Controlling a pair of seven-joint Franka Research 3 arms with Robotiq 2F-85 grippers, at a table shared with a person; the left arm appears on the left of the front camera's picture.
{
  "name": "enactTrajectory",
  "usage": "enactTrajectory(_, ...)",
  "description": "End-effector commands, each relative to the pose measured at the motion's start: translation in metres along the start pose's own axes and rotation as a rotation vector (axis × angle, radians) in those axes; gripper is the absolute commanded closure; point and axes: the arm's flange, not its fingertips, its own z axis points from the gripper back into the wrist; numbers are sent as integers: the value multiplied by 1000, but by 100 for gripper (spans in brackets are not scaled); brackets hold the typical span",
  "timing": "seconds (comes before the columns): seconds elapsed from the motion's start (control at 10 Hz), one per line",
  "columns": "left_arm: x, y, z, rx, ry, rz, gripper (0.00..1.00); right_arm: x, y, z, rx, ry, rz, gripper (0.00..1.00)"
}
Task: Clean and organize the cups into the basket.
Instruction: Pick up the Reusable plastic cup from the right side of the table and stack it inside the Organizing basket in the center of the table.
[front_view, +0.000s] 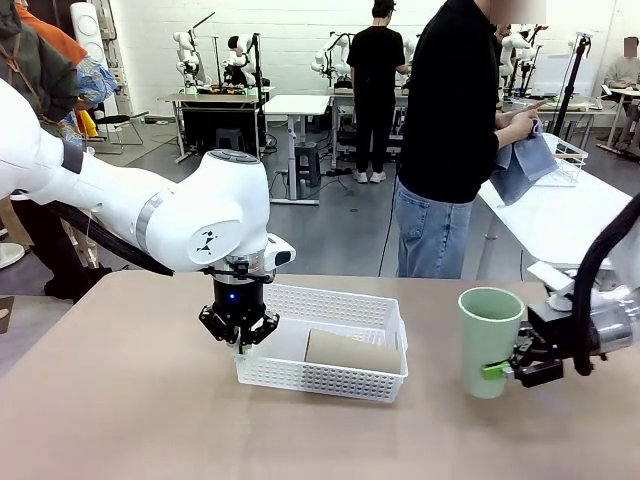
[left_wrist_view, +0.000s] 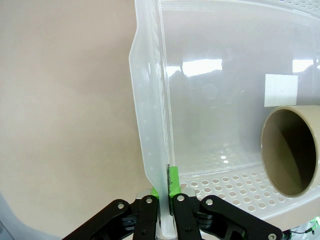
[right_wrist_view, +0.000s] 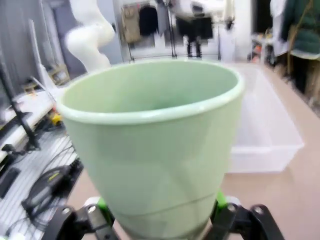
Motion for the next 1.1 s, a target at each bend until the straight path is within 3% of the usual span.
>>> enactTrajectory(0.0,-2,0,1,4,-3,0,100,65,63,14,-99,-53,-7,100)
enactTrajectory(0.3,-2,0,1,4,-3,0,100,117,99,18,-213,-49,-44,100)
enactTrajectory(0.5,-2,0,1,4,-3,0,100,112,95,12,-236,-37,-67,100)
enactTrajectory(0.6,-2,0,1,4,-3,0,100,130,81,42,-183,-41,-15,100)
enactTrajectory(1.0,-2,0,1,4,-3,0,100,130,81,42,-183,-41,-15,100)
